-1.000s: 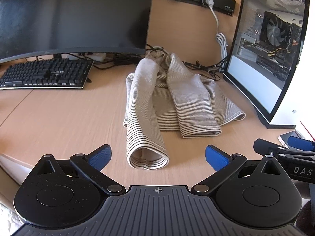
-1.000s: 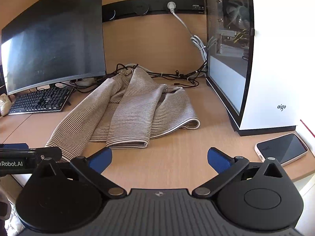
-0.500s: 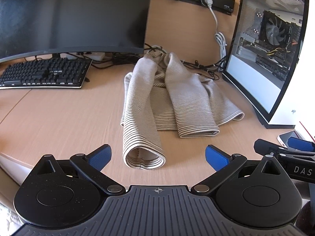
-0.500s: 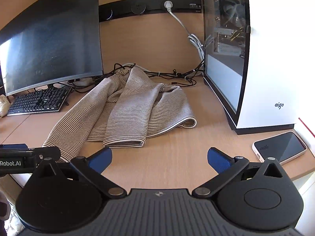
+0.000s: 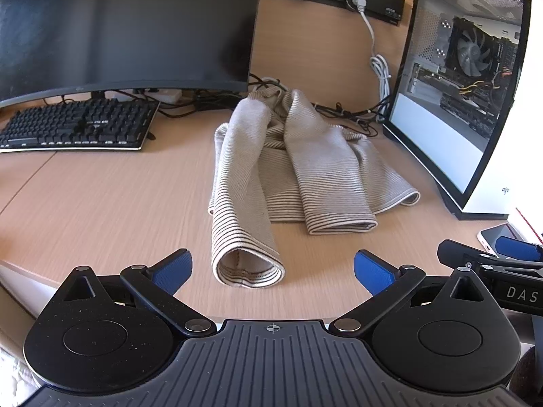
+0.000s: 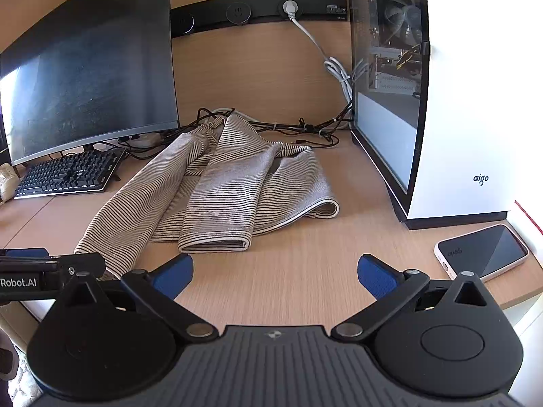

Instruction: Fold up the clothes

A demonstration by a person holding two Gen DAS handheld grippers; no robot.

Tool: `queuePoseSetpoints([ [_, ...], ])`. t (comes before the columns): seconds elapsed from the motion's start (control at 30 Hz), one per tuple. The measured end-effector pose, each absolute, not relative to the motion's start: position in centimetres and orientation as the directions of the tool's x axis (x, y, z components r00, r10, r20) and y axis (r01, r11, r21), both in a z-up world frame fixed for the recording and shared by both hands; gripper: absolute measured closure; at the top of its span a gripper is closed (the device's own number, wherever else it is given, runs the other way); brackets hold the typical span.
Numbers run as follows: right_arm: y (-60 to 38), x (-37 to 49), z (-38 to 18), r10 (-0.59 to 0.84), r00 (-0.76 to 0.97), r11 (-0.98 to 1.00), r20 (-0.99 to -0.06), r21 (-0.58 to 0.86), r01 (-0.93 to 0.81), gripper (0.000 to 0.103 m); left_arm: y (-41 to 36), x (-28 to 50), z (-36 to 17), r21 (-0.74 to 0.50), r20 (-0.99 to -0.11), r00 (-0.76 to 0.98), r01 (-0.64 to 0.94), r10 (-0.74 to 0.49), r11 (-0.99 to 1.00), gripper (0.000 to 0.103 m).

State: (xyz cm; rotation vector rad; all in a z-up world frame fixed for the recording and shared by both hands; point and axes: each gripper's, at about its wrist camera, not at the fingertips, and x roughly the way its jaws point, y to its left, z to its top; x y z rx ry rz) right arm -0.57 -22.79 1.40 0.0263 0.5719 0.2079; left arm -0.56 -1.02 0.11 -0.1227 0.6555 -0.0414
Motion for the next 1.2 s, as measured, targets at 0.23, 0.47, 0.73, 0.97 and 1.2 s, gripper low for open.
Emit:
queuePoseSetpoints([
  [0.23, -22.9, -0.8, 1.3, 0.209, 0.818, 0.977, -0.536, 0.082, -0.196, 0.000, -0.9, -0.8, -0.1, -0.131, -0.608, 0.790, -0.003, -0.077, 0.991, 0.000],
  [0.47, -23.0, -0.6, 1.3, 0.215, 0.816, 0.976, -0.537, 0.084, -0.202, 0.000, -0.8, -0.8, 0.0, -0.132, -0.608, 0.790, -0.001, -0.080, 0.991, 0.000],
  [0.73, -23.5, -0.4, 1.0, 0.219, 0.813, 0.975, -0.540, 0.090, -0.203, 0.000, -0.9, -0.7, -0.1, -0.131, -0.611, 0.787, 0.002, -0.082, 0.991, 0.000],
  [0.97, -23.6, -0.4, 1.0, 0.221, 0.812, 0.975, -0.541, 0.092, -0.205, 0.000, -0.9, -0.5, -0.1, -0.136, -0.617, 0.783, -0.003, -0.082, 0.991, 0.000],
  [1.2, -23.9, -0.2, 0.9, 0.223, 0.809, 0.974, -0.544, 0.093, -0.206, 0.000, -1.0, -0.5, -0.2, -0.138, -0.620, 0.780, -0.003, -0.084, 0.990, 0.000],
])
